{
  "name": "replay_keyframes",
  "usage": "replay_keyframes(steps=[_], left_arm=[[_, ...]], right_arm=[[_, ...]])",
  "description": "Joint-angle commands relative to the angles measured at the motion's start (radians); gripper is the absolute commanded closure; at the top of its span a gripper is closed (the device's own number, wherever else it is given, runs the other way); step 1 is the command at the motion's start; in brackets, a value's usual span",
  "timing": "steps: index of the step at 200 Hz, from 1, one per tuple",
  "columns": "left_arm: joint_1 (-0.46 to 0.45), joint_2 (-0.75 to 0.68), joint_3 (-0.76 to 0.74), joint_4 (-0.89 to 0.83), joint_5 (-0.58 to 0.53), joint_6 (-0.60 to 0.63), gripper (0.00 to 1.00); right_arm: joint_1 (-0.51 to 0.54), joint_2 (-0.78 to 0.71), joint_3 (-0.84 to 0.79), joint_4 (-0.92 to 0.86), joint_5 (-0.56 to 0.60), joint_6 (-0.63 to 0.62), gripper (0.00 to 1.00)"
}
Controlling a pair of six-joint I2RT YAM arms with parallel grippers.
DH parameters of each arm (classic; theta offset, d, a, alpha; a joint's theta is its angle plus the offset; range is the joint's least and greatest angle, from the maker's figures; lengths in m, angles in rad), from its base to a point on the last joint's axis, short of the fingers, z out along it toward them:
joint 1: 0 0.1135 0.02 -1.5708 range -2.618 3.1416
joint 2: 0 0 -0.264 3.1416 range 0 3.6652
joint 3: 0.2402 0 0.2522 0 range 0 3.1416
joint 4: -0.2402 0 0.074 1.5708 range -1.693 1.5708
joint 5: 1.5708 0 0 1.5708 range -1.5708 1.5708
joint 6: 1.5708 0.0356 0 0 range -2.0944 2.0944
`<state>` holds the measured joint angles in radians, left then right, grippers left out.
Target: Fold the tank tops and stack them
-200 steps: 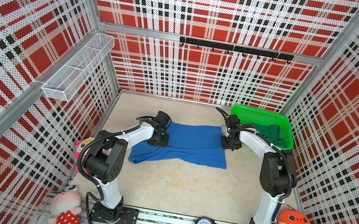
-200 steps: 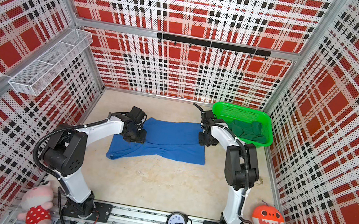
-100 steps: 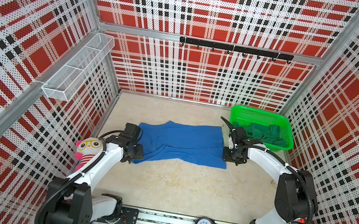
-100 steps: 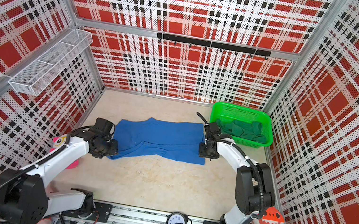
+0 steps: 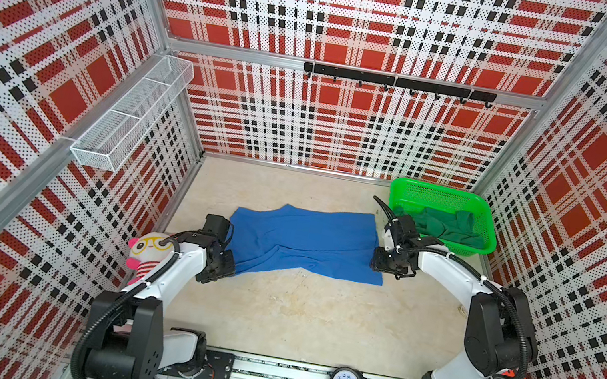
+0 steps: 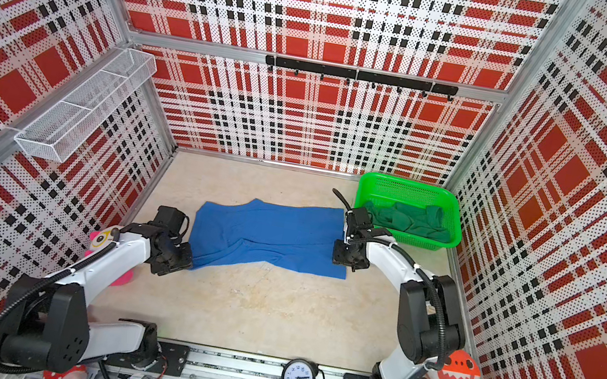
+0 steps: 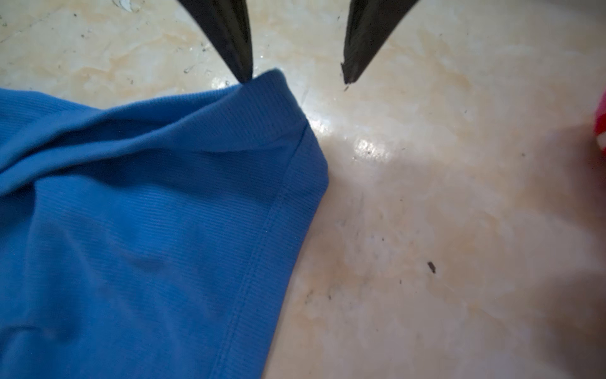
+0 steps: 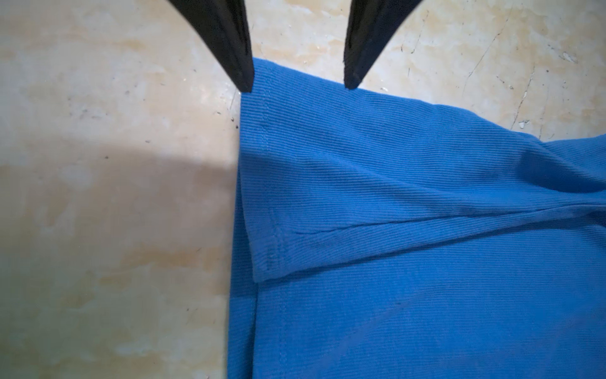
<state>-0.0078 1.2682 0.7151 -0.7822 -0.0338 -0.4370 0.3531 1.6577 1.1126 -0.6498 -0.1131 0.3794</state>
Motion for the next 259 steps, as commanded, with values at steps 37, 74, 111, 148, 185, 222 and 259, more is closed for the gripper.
replay_keyframes(steps=[37, 74, 111, 148, 185, 222, 259], left_arm=[[-0.008, 0.060, 0.039, 0.014, 0.011, 0.019, 0.68], [-0.015, 0.112, 0.093, 0.007, 0.009, 0.044, 0.86], [0.001, 0.152, 0.167, -0.035, -0.020, 0.096, 1.00], [0.046, 0.229, 0.235, -0.066, -0.043, 0.156, 1.00], [0.093, 0.343, 0.317, -0.065, -0.089, 0.196, 1.00], [0.087, 0.477, 0.401, -0.048, -0.125, 0.219, 0.99], [0.068, 0.549, 0.465, -0.050, -0.132, 0.254, 0.53]], right_arm=[[0.001, 0.022, -0.046, 0.067, -0.052, 0.027, 0.51], [0.001, 0.048, -0.059, 0.083, -0.047, 0.036, 0.51], [0.000, 0.104, -0.057, 0.084, 0.011, 0.044, 0.51], [-0.003, 0.140, -0.051, 0.048, 0.148, 0.042, 0.51], [-0.016, 0.147, -0.050, 0.056, 0.203, 0.035, 0.51], [-0.018, 0.161, -0.036, 0.075, 0.206, 0.023, 0.51], [-0.018, 0.101, -0.026, 0.089, 0.150, -0.010, 0.50]])
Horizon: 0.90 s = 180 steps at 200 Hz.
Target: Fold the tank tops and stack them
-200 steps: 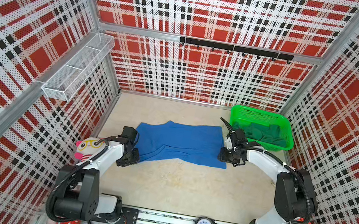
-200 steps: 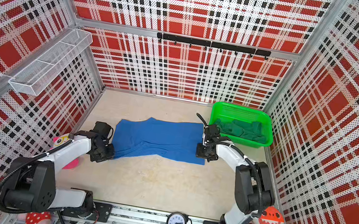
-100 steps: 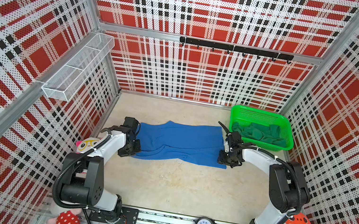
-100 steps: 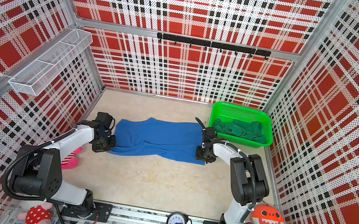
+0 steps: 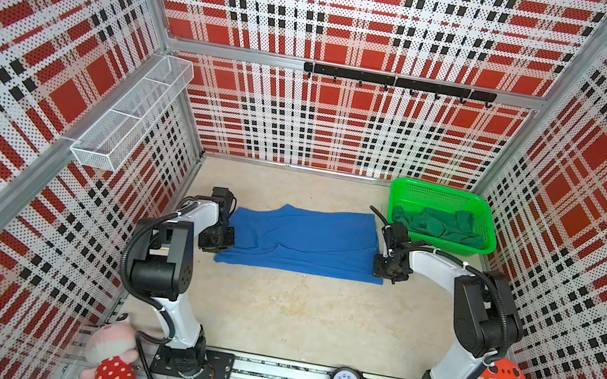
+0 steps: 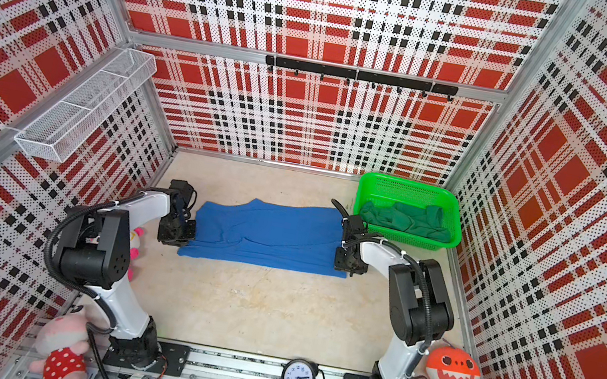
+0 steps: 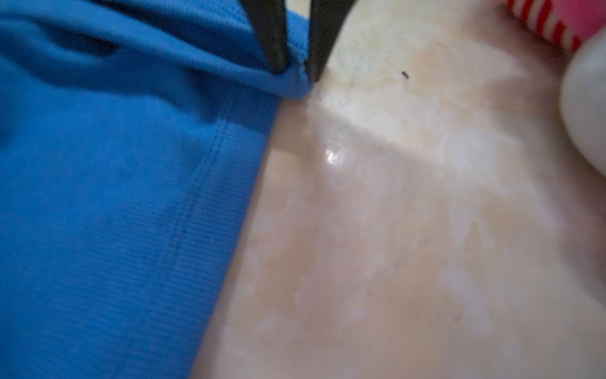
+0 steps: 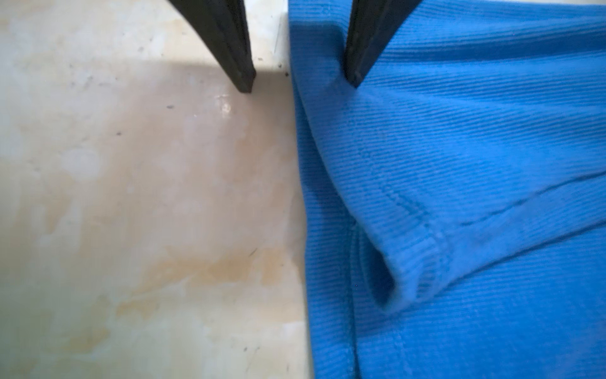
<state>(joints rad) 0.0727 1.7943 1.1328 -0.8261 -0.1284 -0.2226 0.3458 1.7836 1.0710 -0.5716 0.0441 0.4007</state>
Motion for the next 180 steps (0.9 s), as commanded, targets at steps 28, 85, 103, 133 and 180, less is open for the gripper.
replay_keyframes(steps=[28, 85, 103, 133, 180], left_arm=[[-0.028, -0.005, 0.141, -0.111, -0.131, 0.040, 0.38], [-0.248, -0.109, 0.339, -0.176, -0.218, -0.092, 0.38], [-0.351, -0.116, 0.231, 0.047, 0.013, -0.138, 0.42], [-0.395, -0.115, -0.007, 0.454, 0.323, -0.312, 0.54], [-0.451, -0.046, -0.146, 0.533, 0.321, -0.357, 0.54]], right_arm=[[-0.010, -0.096, 0.036, -0.045, -0.068, -0.063, 0.44], [0.003, -0.149, 0.000, -0.007, -0.125, -0.048, 0.39], [0.025, -0.129, 0.000, 0.035, -0.138, 0.003, 0.43], [0.033, -0.082, -0.021, 0.083, -0.135, 0.079, 0.60], [0.035, -0.064, -0.092, 0.079, -0.052, 0.118, 0.64]])
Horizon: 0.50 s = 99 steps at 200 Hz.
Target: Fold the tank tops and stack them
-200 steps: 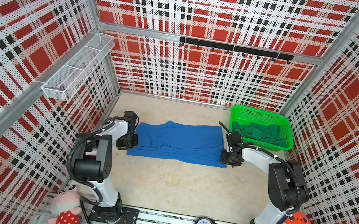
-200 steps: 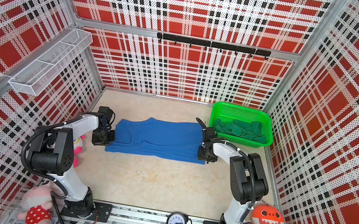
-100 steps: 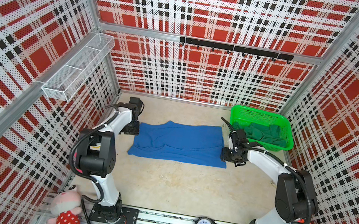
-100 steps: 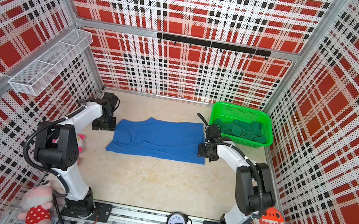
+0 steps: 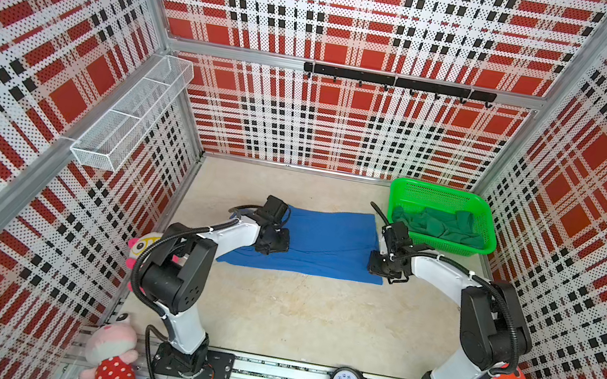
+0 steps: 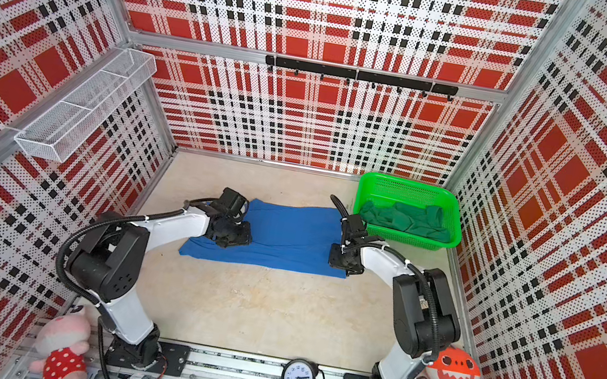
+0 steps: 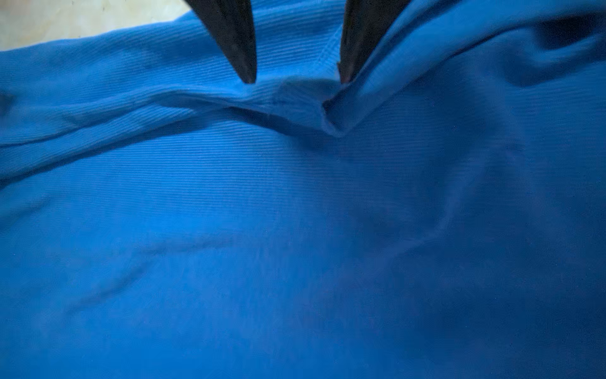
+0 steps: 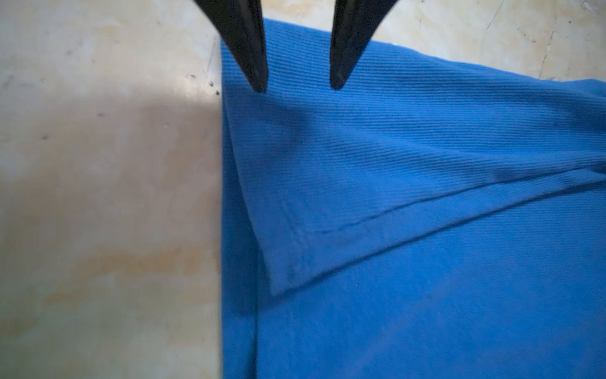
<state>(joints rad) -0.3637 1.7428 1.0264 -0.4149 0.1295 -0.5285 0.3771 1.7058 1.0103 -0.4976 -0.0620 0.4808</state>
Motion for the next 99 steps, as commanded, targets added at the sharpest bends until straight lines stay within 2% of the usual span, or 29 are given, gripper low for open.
replay_keyframes(steps=[1, 44, 68, 99], left_arm=[[-0.015, 0.006, -0.043, 0.122, 0.063, -0.052, 0.54], [-0.020, -0.043, -0.193, 0.044, 0.086, -0.030, 0.52], [-0.024, -0.141, -0.296, -0.006, 0.103, -0.052, 0.52], [-0.066, -0.305, -0.412, -0.064, 0.107, -0.142, 0.52]], right_arm=[[0.003, 0.014, -0.034, 0.005, 0.056, 0.039, 0.64], [0.021, -0.040, -0.128, -0.057, 0.093, 0.062, 0.64], [0.042, -0.087, -0.193, -0.098, 0.086, 0.065, 0.63], [0.099, -0.168, -0.253, -0.182, 0.062, 0.142, 0.62]])
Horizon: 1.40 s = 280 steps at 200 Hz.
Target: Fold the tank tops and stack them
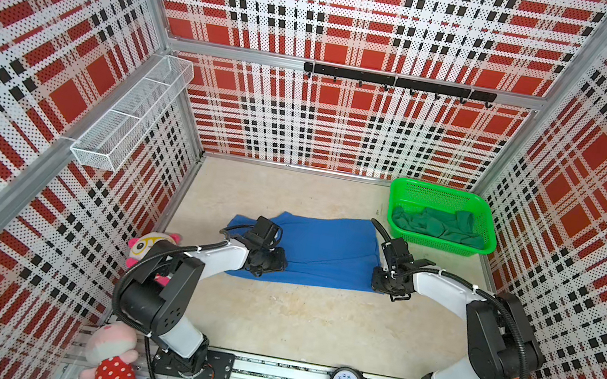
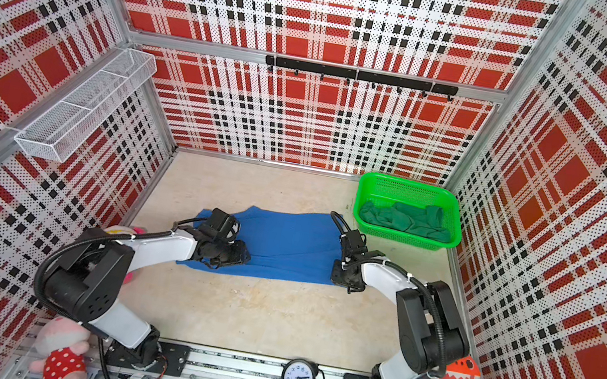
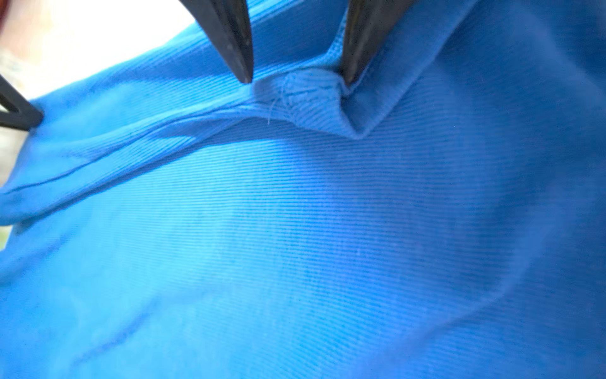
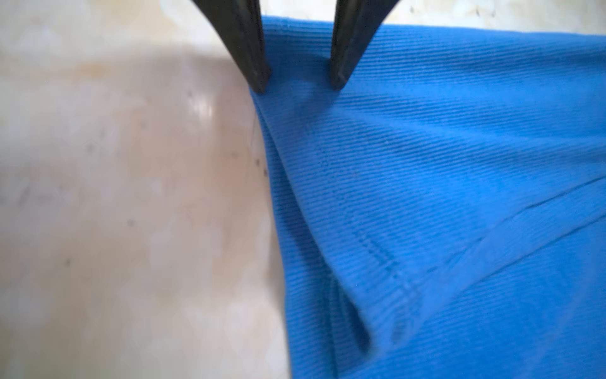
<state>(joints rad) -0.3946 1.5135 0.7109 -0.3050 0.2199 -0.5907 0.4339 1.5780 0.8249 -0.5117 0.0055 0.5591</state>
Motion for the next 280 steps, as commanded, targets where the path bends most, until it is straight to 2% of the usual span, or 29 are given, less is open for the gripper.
replay_keyframes(steps=[1, 23, 40, 62, 79, 111, 157, 198, 237, 280], left_arm=[[-0.036, -0.082, -0.099, -0.177, 0.017, -0.083, 0.52], [-0.025, -0.171, -0.087, -0.225, -0.030, -0.089, 0.50], [0.027, -0.169, 0.038, -0.280, -0.083, -0.010, 0.48], [0.065, -0.069, 0.273, -0.319, -0.152, 0.111, 0.46], [0.077, 0.049, 0.420, -0.309, -0.220, 0.175, 0.46], [0.086, 0.249, 0.562, -0.229, -0.282, 0.201, 0.46], [0.083, 0.390, 0.600, -0.171, -0.329, 0.203, 0.46], [0.103, 0.439, 0.605, -0.106, -0.313, 0.203, 0.46], [0.091, 0.500, 0.628, -0.117, -0.284, 0.211, 0.54], [0.092, 0.524, 0.616, -0.114, -0.278, 0.206, 0.60]], right_arm=[[0.043, -0.045, -0.070, -0.171, -0.007, 0.065, 0.62], [0.053, -0.140, -0.070, -0.181, -0.079, 0.054, 0.59], [0.052, -0.183, 0.026, -0.195, -0.054, -0.042, 0.54], [0.045, -0.182, 0.156, -0.141, 0.048, -0.177, 0.51], [0.018, -0.111, 0.250, -0.081, 0.056, -0.264, 0.51], [-0.025, 0.062, 0.412, -0.034, 0.073, -0.318, 0.53], [-0.045, 0.248, 0.594, -0.074, 0.096, -0.324, 0.54], [-0.089, 0.359, 0.645, -0.047, 0.056, -0.314, 0.55], [-0.108, 0.457, 0.704, -0.049, 0.044, -0.312, 0.57], [-0.114, 0.547, 0.763, -0.047, -0.019, -0.328, 0.58]])
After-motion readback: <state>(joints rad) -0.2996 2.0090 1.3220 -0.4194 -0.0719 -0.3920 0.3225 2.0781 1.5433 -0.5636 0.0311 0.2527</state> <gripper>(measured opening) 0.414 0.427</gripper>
